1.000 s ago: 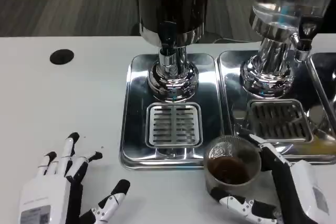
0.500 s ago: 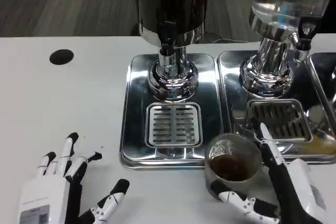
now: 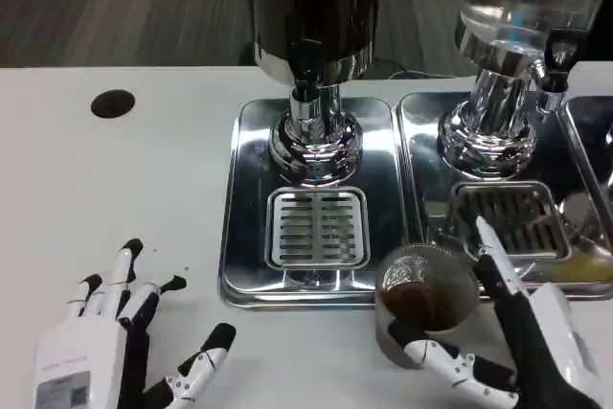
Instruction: Grasp the cup under the faucet to collect the drink, then remove the cup.
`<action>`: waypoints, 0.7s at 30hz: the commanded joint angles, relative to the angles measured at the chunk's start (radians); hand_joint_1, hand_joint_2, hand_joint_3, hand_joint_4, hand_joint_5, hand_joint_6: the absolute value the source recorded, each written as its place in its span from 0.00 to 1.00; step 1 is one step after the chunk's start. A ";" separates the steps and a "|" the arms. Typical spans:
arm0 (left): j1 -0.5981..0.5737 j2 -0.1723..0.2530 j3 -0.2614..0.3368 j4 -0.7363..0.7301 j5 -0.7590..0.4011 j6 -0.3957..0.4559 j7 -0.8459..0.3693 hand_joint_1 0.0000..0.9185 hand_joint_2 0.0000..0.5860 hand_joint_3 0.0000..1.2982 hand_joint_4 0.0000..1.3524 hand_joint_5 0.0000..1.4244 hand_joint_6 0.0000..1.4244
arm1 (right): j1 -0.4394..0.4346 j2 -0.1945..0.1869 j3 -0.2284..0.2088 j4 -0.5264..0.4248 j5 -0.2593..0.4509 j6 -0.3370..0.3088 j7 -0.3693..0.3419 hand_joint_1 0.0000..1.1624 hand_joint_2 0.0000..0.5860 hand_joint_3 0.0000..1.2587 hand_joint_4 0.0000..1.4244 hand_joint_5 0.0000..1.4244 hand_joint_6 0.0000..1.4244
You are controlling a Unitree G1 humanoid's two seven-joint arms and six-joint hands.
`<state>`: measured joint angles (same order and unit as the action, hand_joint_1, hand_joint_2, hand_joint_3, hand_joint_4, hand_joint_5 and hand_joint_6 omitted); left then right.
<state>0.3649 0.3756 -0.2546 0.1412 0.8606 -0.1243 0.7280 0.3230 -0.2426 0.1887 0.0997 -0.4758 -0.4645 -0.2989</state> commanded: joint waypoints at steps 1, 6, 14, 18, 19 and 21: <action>0.001 0.002 -0.009 0.005 0.012 0.002 -0.006 0.00 0.32 0.32 0.02 0.14 0.09 | -0.009 -0.019 -0.031 -0.053 0.023 -0.001 0.042 0.34 0.19 0.00 0.00 0.00 0.06; 0.002 0.002 -0.007 -0.003 0.010 -0.003 -0.006 0.00 0.32 0.32 0.02 0.14 0.09 | -0.014 -0.019 -0.070 -0.086 0.064 0.003 0.077 0.28 0.21 0.00 0.00 0.00 0.06; 0.011 -0.002 -0.004 -0.039 0.003 -0.007 -0.012 0.00 0.32 0.31 0.02 0.14 0.09 | -0.060 -0.039 -0.139 -0.121 0.135 0.037 0.156 0.16 0.27 0.00 0.00 0.00 0.06; 0.024 -0.004 0.008 -0.076 -0.019 -0.016 -0.019 0.00 0.32 0.31 0.02 0.14 0.09 | -0.116 -0.057 -0.175 -0.093 0.156 0.067 0.184 0.00 0.47 0.06 0.00 0.01 0.07; 0.025 -0.004 0.009 -0.087 -0.021 -0.014 -0.022 0.00 0.32 0.31 0.02 0.14 0.09 | -0.127 -0.060 -0.180 -0.084 0.156 0.073 0.188 0.00 0.51 0.07 0.00 0.02 0.07; 0.028 -0.001 0.012 -0.098 -0.023 -0.011 -0.026 0.00 0.32 0.31 0.02 0.14 0.09 | -0.149 -0.075 -0.194 -0.053 0.123 0.082 0.170 0.00 0.59 0.10 0.00 0.03 0.08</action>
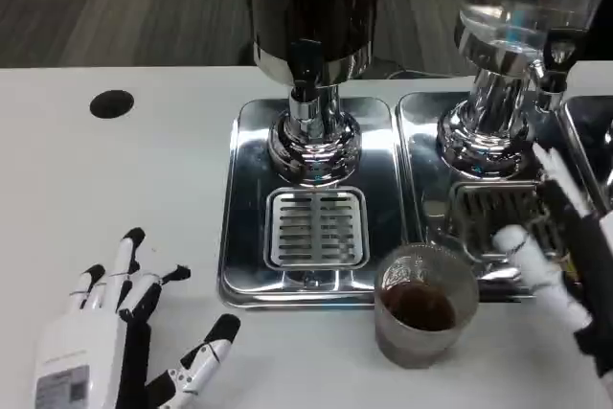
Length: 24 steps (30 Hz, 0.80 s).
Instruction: Grasp the cup under the faucet to collect the drink, then remove the cup.
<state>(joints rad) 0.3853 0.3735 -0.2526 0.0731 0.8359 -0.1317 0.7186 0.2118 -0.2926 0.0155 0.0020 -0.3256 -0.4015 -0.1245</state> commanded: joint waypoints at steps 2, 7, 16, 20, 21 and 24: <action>0.012 0.005 0.012 -0.037 0.004 -0.002 -0.020 0.00 0.32 0.31 0.02 0.14 0.09 | -0.049 -0.043 -0.030 0.066 -0.085 0.022 -0.039 0.00 0.63 0.11 0.00 0.03 0.08; 0.021 0.026 0.012 -0.044 0.022 -0.007 -0.027 0.00 0.32 0.29 0.02 0.14 0.08 | -0.082 -0.151 -0.016 0.135 -0.298 0.035 -0.125 0.00 0.78 0.11 0.00 0.00 0.05; 0.025 0.059 -0.013 -0.022 0.067 -0.040 -0.007 0.00 0.28 0.22 0.00 0.10 0.07 | -0.076 -0.233 0.074 0.231 -0.556 0.108 -0.309 0.00 0.97 0.08 0.00 0.00 0.00; 0.029 0.071 -0.014 -0.014 0.086 -0.048 0.008 0.00 0.26 0.19 0.00 0.09 0.05 | -0.067 -0.240 0.109 0.283 -0.577 0.125 -0.368 0.00 0.93 0.07 0.00 0.00 0.00; 0.031 0.075 -0.013 -0.012 0.094 -0.050 0.013 0.00 0.26 0.19 0.00 0.09 0.05 | -0.063 -0.243 0.117 0.290 -0.584 0.126 -0.380 0.00 0.93 0.07 0.00 0.00 0.00; 0.036 0.087 -0.005 -0.005 0.113 -0.050 0.030 0.00 0.26 0.18 0.00 0.09 0.04 | -0.044 -0.242 0.130 0.307 -0.591 0.133 -0.430 0.00 0.92 0.07 0.00 0.00 0.00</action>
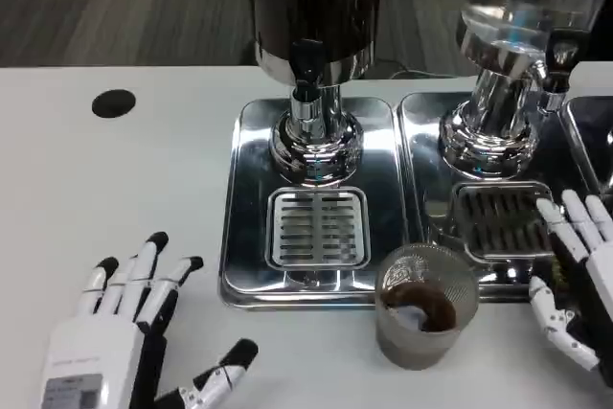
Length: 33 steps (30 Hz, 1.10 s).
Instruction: Grasp the cup under the faucet to collect the drink, then remove the cup.
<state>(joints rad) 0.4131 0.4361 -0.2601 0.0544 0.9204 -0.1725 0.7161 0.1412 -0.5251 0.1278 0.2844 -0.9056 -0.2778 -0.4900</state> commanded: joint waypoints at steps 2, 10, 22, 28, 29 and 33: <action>0.010 0.026 0.004 0.018 0.031 -0.006 0.034 0.00 0.26 0.18 0.00 0.09 0.03 | 0.032 -0.009 0.022 0.041 -0.005 0.012 -0.088 0.00 0.92 0.07 0.00 0.00 0.00; 0.019 0.018 -0.017 0.026 0.076 0.015 0.041 0.00 0.27 0.16 0.00 0.09 0.03 | 0.024 -0.026 0.042 0.139 0.017 -0.035 -0.183 0.09 0.87 0.04 0.00 0.00 0.00; 0.018 0.009 -0.034 0.025 0.079 0.028 0.043 0.00 0.27 0.16 0.00 0.09 0.02 | 0.005 -0.029 0.090 0.195 0.020 -0.024 -0.235 0.08 0.84 0.03 0.00 0.00 0.00; 0.025 0.007 -0.033 0.013 0.079 0.035 0.039 0.00 0.27 0.16 0.00 0.09 0.02 | -0.007 -0.026 0.106 0.198 0.014 -0.014 -0.245 0.07 0.85 0.03 0.00 0.00 0.00; 0.026 0.006 -0.034 0.012 0.078 0.036 0.038 0.00 0.27 0.16 0.00 0.09 0.02 | -0.007 -0.025 0.107 0.197 0.014 -0.013 -0.245 0.07 0.85 0.03 0.00 0.00 0.00; 0.034 0.000 -0.024 0.008 0.066 0.043 0.039 0.00 0.28 0.16 0.00 0.09 0.02 | 0.004 -0.028 0.112 0.171 0.013 -0.014 -0.259 0.08 0.87 0.04 0.00 0.00 0.00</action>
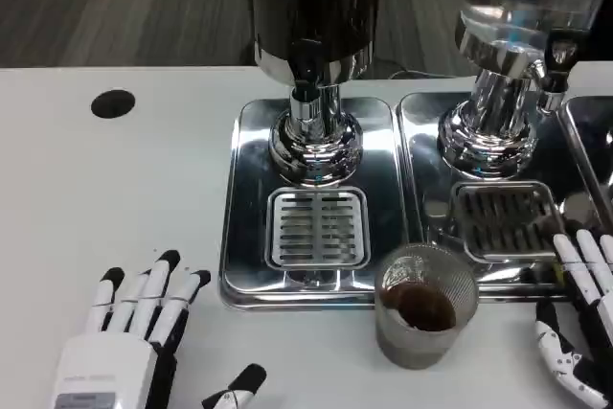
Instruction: Grasp the cup under the faucet to collect the drink, then remove the cup.
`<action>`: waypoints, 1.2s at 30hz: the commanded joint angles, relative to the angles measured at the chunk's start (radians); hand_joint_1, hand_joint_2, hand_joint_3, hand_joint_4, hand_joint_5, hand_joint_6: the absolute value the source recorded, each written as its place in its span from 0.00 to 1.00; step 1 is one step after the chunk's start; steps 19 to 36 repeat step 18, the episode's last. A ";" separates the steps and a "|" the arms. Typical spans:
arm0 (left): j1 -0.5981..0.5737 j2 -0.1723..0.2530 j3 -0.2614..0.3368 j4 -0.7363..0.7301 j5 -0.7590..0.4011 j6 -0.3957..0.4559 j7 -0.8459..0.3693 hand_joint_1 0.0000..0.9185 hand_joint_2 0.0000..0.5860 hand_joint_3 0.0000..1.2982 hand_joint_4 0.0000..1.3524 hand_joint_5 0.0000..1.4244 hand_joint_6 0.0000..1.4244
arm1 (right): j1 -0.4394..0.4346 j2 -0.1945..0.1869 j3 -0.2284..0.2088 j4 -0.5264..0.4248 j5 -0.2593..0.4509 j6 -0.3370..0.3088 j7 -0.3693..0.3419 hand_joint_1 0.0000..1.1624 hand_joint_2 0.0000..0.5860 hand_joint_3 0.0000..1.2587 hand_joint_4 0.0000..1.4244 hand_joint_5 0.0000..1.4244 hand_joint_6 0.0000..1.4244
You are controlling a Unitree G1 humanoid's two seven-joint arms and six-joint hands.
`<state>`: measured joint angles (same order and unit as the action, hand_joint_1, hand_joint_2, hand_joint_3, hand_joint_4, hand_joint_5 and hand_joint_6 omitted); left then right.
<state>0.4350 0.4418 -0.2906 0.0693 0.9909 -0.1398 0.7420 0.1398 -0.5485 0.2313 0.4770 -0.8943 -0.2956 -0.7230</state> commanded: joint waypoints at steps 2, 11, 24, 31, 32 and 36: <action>0.012 -0.006 0.008 -0.003 -0.007 0.011 0.010 0.00 0.28 0.16 0.00 0.09 0.02 | 0.008 -0.007 0.011 -0.028 0.001 0.009 -0.021 0.08 0.87 0.04 0.00 0.00 0.00; 0.016 -0.017 0.012 0.000 -0.014 0.020 0.010 0.00 0.28 0.17 0.00 0.09 0.02 | 0.012 -0.011 0.016 -0.026 0.012 0.011 -0.011 0.08 0.86 0.04 0.00 0.00 0.00; 0.013 -0.021 0.008 -0.008 -0.012 0.025 0.006 0.00 0.28 0.17 0.00 0.09 0.02 | 0.007 -0.019 0.029 -0.036 0.008 0.019 0.003 0.08 0.86 0.04 0.00 0.00 0.00; 0.013 -0.021 0.008 -0.008 -0.012 0.025 0.006 0.00 0.28 0.17 0.00 0.09 0.02 | 0.007 -0.019 0.029 -0.036 0.008 0.019 0.003 0.08 0.86 0.04 0.00 0.00 0.00; 0.013 -0.021 0.008 -0.008 -0.012 0.025 0.006 0.00 0.28 0.17 0.00 0.09 0.02 | 0.007 -0.019 0.029 -0.036 0.008 0.019 0.003 0.08 0.86 0.04 0.00 0.00 0.00; 0.013 -0.021 0.008 -0.008 -0.012 0.025 0.006 0.00 0.28 0.17 0.00 0.09 0.02 | 0.007 -0.019 0.029 -0.036 0.008 0.019 0.003 0.08 0.86 0.04 0.00 0.00 0.00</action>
